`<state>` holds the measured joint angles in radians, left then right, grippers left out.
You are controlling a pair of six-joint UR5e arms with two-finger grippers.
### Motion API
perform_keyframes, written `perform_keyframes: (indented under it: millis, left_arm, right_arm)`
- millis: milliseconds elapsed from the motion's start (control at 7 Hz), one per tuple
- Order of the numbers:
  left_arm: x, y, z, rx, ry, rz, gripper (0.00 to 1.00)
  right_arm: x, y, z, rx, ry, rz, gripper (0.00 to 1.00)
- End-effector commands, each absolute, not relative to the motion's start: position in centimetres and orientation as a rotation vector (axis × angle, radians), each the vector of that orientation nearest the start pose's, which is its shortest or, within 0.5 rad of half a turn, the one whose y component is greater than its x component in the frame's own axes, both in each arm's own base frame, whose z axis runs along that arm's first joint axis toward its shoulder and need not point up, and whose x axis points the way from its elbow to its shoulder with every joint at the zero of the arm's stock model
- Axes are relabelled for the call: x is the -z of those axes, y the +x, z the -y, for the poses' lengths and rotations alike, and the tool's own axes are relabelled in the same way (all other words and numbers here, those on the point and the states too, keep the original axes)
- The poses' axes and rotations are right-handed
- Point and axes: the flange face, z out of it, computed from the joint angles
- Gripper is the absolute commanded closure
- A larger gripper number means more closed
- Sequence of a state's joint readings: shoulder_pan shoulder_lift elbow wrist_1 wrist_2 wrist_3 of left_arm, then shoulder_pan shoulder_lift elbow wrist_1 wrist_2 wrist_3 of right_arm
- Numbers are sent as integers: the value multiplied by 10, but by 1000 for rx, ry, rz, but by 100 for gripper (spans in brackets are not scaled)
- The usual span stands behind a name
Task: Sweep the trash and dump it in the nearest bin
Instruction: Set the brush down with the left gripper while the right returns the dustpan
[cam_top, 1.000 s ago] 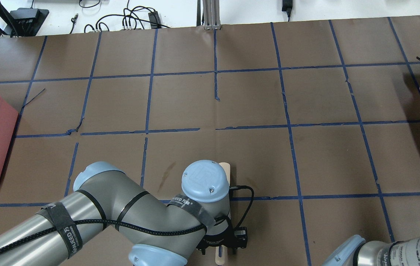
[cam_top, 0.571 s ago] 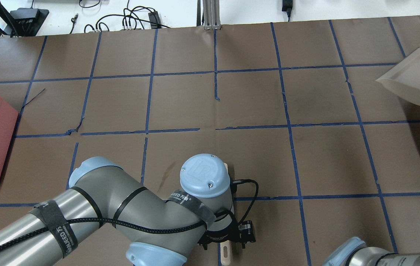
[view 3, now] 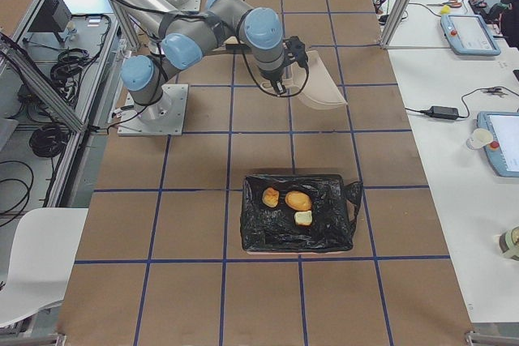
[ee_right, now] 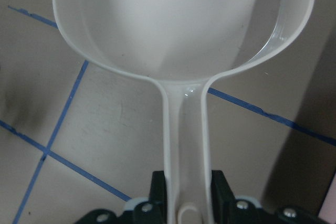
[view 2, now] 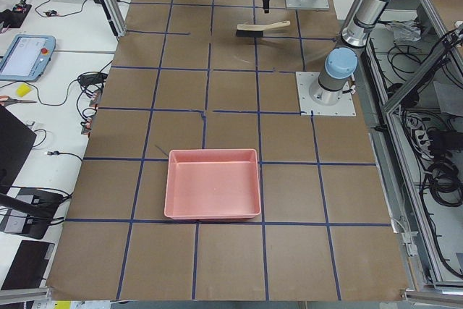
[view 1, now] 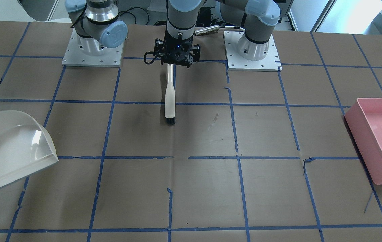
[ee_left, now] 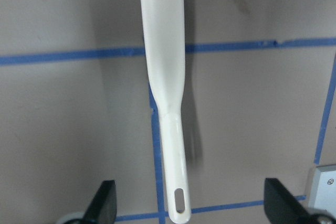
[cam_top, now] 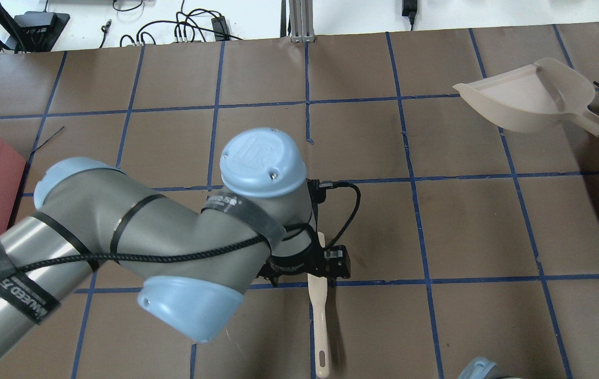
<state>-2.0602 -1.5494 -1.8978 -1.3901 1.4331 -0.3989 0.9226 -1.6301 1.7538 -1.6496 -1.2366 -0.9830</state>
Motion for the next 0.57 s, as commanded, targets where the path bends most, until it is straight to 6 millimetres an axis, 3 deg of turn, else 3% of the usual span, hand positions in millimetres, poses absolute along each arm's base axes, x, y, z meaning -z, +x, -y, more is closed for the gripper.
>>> perform_keyframes:
  millis: [0,286,429]
  left_arm:
    - [-400,-271,389,-207,228,-3096,0]
    - [-427,-169,447,-124,22,-3069,0]
    - [-457,-134,460,-33,-57,-3073,0]
  right_arm:
    - [-445,-49,497,307,-327,-2862,100]
    - [-448,17,504,279,-120,-2863,100]
    - [-441,50,504,222,-141,-2890,100]
